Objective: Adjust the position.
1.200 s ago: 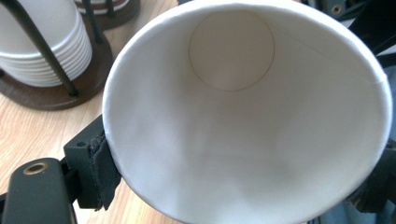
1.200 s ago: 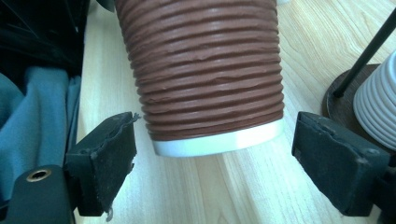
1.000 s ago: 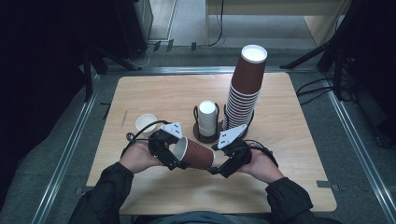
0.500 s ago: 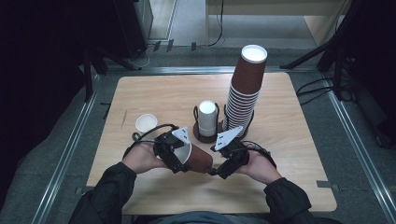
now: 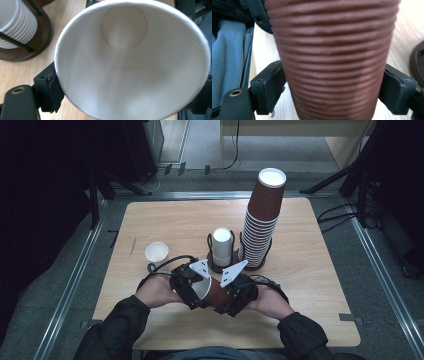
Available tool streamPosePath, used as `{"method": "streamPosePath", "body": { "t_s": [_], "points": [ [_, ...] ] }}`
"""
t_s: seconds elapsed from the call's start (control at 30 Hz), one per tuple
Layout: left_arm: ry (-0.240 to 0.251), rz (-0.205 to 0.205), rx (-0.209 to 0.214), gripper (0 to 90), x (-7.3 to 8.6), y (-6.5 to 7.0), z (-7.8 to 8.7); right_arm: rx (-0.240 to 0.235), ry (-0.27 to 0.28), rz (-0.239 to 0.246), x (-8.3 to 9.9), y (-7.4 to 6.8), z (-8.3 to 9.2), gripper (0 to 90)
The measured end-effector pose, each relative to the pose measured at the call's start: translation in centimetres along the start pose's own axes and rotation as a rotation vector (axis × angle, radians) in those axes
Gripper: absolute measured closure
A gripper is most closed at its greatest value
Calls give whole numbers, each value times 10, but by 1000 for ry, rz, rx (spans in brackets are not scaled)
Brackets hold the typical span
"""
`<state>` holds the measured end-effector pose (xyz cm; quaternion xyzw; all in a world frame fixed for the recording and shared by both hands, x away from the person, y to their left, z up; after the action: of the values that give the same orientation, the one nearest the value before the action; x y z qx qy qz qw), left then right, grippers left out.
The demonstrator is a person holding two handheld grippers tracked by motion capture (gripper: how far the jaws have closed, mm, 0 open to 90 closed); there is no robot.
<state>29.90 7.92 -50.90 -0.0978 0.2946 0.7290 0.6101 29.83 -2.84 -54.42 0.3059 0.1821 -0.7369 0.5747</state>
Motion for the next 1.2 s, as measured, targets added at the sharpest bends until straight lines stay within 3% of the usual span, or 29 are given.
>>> {"method": "streamPosePath", "body": {
  "t_s": [0.37, 0.47, 0.57, 1.13, 1.2],
  "points": [
    [-6, 11, 25, 83, 1, 2, -4, -26, -22, 14, 1, -4, -1, 212],
    [14, 0, 25, 70, 1, 2, -4, -17, -18, 19, 0, -3, 1, 210],
    [41, -16, 29, 0, 1, 0, -3, -4, -17, 23, 1, -1, 3, 208],
    [130, 30, 7, 0, 16, -8, 7, 38, 23, -8, 7, 16, 20, 206],
    [140, 40, 21, 0, 18, -10, 8, 43, 27, -11, 8, 17, 22, 206]
  ]
}}
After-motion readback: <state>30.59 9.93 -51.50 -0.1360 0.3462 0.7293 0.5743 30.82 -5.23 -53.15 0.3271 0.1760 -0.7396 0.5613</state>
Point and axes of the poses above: each handheld gripper's, and its own axes: z roughly backward along the jaws, x roughly out of its underside, y roughly to its right, the point moved 7 cm from there along -z, roughly forward along the jaws, and after that the axes turned 15 degrees about x, right-handed, at the moved point
